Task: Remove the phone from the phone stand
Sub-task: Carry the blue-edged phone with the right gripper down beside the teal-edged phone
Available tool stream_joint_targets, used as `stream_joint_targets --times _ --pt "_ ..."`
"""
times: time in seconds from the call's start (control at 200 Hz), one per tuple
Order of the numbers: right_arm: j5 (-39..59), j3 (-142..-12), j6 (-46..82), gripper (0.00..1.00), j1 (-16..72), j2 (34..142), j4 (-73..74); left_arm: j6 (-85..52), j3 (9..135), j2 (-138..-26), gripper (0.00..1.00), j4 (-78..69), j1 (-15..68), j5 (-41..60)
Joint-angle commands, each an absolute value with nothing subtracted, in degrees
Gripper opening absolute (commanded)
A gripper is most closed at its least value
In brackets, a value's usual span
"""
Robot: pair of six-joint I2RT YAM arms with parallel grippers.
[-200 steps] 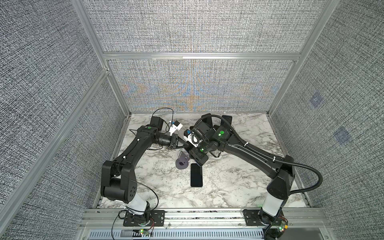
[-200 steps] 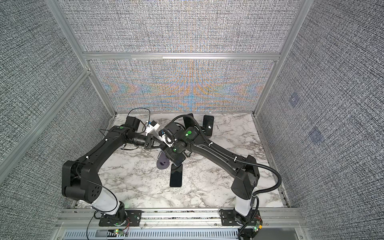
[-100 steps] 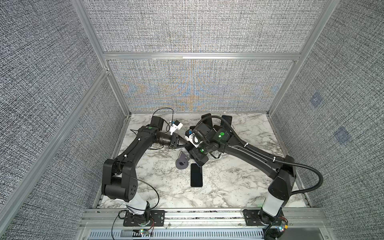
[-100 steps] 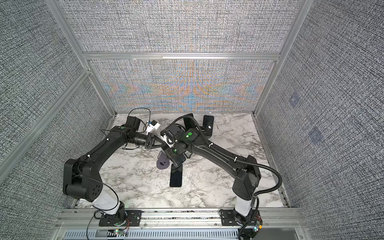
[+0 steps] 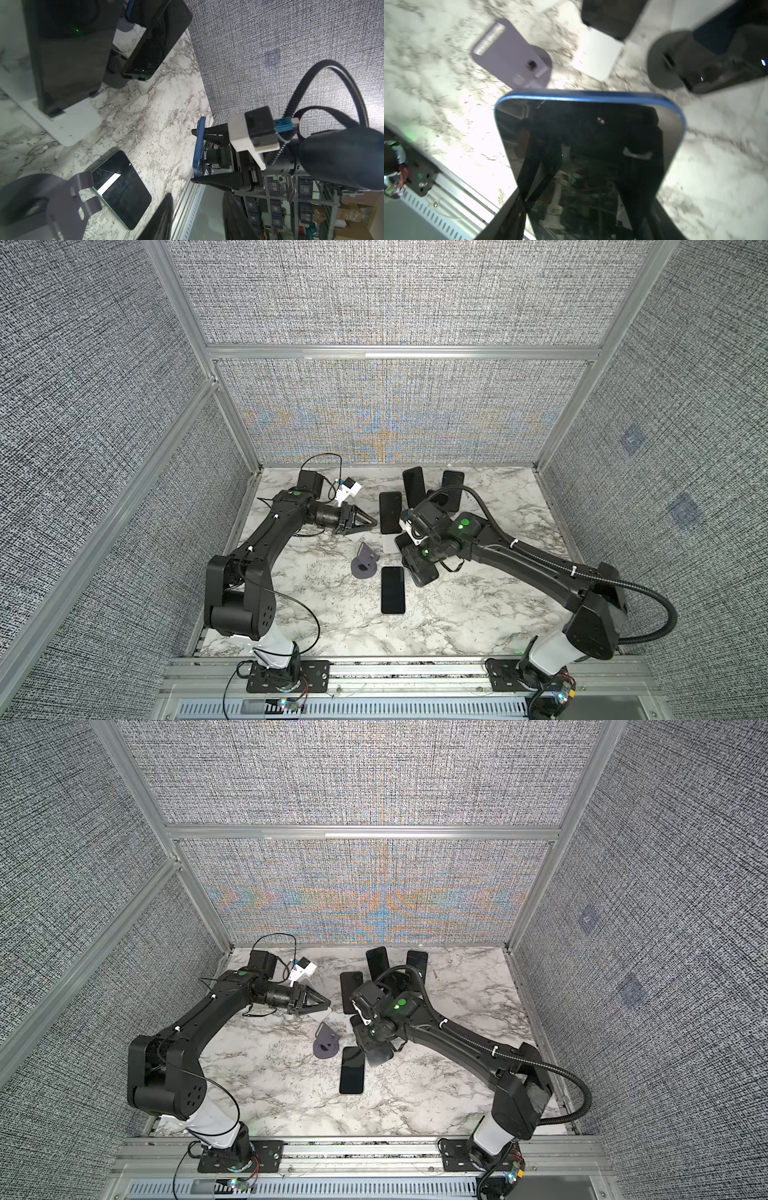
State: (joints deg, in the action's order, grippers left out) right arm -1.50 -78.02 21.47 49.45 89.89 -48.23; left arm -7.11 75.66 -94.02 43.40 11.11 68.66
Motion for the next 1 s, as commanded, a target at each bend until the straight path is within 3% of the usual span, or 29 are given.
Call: stream_joint_targets --times 0.0,0.175,0.345,0.995 --pt "-3.67 -73.89 34.25 0.34 49.37 86.95 -47.39 -6.16 78.43 -94.44 0.41 44.63 10.29 64.75" --pt "-4.09 -66.86 48.57 0.31 49.91 84.35 -48.25 -5.83 84.05 -96.01 0.42 46.1 9.33 58.59" --pt "-1.11 -65.02 53.7 0.3 50.88 87.16 -47.99 -4.57 83.35 -96.11 0.42 45.29 8.88 56.0" --pt "4.01 -70.79 49.67 0.31 51.07 102.41 -43.95 -2.9 78.53 -94.57 0.43 45.15 8.61 54.58"
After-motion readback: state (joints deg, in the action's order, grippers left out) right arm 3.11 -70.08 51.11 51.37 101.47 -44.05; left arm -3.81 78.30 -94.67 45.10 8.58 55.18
